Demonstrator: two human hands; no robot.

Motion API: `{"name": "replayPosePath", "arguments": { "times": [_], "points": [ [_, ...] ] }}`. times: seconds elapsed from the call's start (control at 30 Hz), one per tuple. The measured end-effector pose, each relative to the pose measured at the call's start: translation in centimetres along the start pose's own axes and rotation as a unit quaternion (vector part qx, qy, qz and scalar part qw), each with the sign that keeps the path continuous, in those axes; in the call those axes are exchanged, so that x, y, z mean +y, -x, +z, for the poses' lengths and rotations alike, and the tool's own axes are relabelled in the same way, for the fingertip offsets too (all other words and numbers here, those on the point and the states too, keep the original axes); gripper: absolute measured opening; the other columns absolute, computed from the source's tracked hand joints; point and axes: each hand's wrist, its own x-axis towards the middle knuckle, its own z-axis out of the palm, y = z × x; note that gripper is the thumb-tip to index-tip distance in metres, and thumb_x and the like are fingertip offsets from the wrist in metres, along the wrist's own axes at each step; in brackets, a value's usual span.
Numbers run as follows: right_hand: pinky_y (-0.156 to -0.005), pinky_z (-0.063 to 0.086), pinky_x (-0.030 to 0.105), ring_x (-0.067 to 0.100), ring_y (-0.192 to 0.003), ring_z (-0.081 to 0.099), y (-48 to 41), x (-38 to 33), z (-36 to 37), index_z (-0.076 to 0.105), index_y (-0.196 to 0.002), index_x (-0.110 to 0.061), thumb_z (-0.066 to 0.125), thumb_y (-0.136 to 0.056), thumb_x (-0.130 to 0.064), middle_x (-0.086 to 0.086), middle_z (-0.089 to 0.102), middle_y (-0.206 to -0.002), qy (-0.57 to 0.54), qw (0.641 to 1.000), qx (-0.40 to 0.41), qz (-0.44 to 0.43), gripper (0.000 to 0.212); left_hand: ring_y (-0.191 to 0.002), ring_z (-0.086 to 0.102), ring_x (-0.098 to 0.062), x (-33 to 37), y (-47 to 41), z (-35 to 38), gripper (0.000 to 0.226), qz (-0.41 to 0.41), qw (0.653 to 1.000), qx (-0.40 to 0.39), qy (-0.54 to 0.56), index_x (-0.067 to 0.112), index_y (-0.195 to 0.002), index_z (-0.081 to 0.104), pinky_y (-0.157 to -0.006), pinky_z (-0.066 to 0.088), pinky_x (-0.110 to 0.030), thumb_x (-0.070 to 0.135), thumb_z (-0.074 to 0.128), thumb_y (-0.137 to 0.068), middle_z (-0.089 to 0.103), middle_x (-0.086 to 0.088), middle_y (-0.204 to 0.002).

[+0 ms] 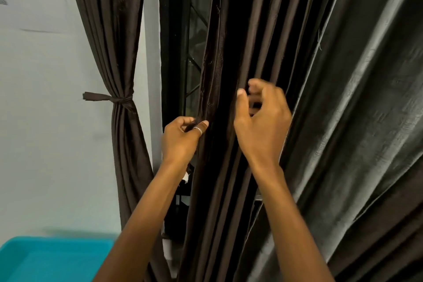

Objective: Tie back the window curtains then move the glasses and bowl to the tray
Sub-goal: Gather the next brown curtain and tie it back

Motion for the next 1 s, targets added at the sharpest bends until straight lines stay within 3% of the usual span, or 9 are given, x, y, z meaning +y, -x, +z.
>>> {"name": "replayPosePath", "arguments": {
  "times": [0.17,0.3,0.37,0.43,0.5,0.57,0.63,0.77,1.0],
  "points": [
    [-0.080,0.059,0.031,0.006,-0.098,0.063,-4.5,-1.6,0.5,0.058,-0.128,-0.013,0.070,-0.092,-0.037,-0.001,0.061,-0.120,0.005,1.000,0.009,-0.020,0.045,-0.076,0.055,0.028,0.1,0.5,-0.1,0.016,0.063,0.995,0.016,-0.070,0.041,-0.087,0.065,-0.059,0.039,0.005,0.040,0.080,-0.084,0.066,0.028,-0.076],
    [-0.076,0.054,0.025,0.011,-0.091,0.067,-5.8,-1.2,2.2,0.051,-0.133,-0.014,0.070,-0.090,-0.047,-0.001,0.063,-0.121,0.085,0.996,0.000,-0.022,0.057,-0.077,0.062,0.014,0.2,0.8,-0.2,0.019,0.086,0.990,0.038,-0.108,0.033,-0.097,0.070,-0.059,0.042,-0.003,0.046,0.077,-0.084,0.068,0.023,-0.082],
    [-0.072,0.050,0.024,0.015,-0.091,0.068,-5.1,-0.1,3.1,0.051,-0.130,-0.013,0.069,-0.091,-0.045,0.002,0.065,-0.118,0.108,0.994,-0.018,-0.008,0.054,-0.078,0.062,0.008,0.4,0.9,-0.2,0.023,0.089,0.987,0.053,-0.125,0.032,-0.100,0.070,-0.061,0.039,-0.007,0.049,0.075,-0.085,0.067,0.022,-0.083],
    [-0.067,0.054,0.032,0.020,-0.086,0.070,-3.4,1.7,3.8,0.058,-0.117,-0.012,0.065,-0.095,-0.038,0.004,0.070,-0.101,0.136,0.989,-0.056,0.021,0.035,-0.079,0.062,0.003,0.4,1.0,-0.2,0.026,0.100,0.982,0.065,-0.144,0.030,-0.104,0.071,-0.062,0.037,-0.008,0.049,0.074,-0.086,0.068,0.020,-0.088],
    [-0.054,0.049,0.033,0.020,-0.064,0.066,-0.4,3.7,4.1,0.059,-0.093,-0.014,0.059,-0.099,-0.035,0.000,0.064,-0.072,0.145,0.984,-0.083,0.053,0.022,-0.079,0.060,0.003,0.4,1.1,-0.3,0.028,0.119,0.977,0.075,-0.163,0.028,-0.107,0.073,-0.063,0.037,-0.007,0.048,0.074,-0.087,0.068,0.017,-0.091],
    [-0.045,0.036,0.026,0.007,-0.045,0.051,2.8,5.1,4.0,0.055,-0.079,-0.020,0.055,-0.102,-0.035,-0.010,0.050,-0.054,0.125,0.986,-0.086,0.063,0.026,-0.081,0.063,0.002,0.2,1.1,-0.6,0.030,0.134,0.973,0.080,-0.168,0.026,-0.108,0.074,-0.066,0.041,-0.007,0.046,0.075,-0.087,0.073,0.014,-0.094],
    [-0.041,0.026,0.013,0.007,-0.039,0.047,5.0,5.7,3.8,0.052,-0.076,-0.025,0.053,-0.103,-0.035,-0.012,0.042,-0.046,0.098,0.991,-0.073,0.060,0.029,-0.085,0.067,-0.002,0.0,1.2,-0.7,0.029,0.145,0.972,0.080,-0.167,0.025,-0.108,0.074,-0.070,0.046,-0.010,0.044,0.076,-0.087,0.074,0.013,-0.094],
    [-0.040,0.032,0.014,0.006,-0.040,0.048,6.6,6.2,4.0,0.069,-0.097,-0.015,0.054,-0.104,-0.029,-0.015,0.044,-0.050,0.073,0.991,-0.087,0.066,0.022,-0.081,0.065,0.002,0.1,1.2,-0.8,0.025,0.166,0.967,0.084,-0.175,0.024,-0.106,0.076,-0.069,0.042,-0.004,0.040,0.077,-0.086,0.073,0.014,-0.088],
    [-0.046,0.041,0.017,0.007,-0.045,0.054,9.3,6.3,4.9,0.070,-0.120,-0.018,0.055,-0.103,-0.026,-0.009,0.061,-0.059,0.005,0.983,-0.149,0.103,0.024,-0.084,0.064,0.006,-0.1,1.8,-0.6,0.030,0.181,0.967,0.057,-0.171,0.021,-0.114,0.076,-0.072,0.044,0.002,0.035,0.078,-0.087,0.077,0.011,-0.098]
  ]
}}
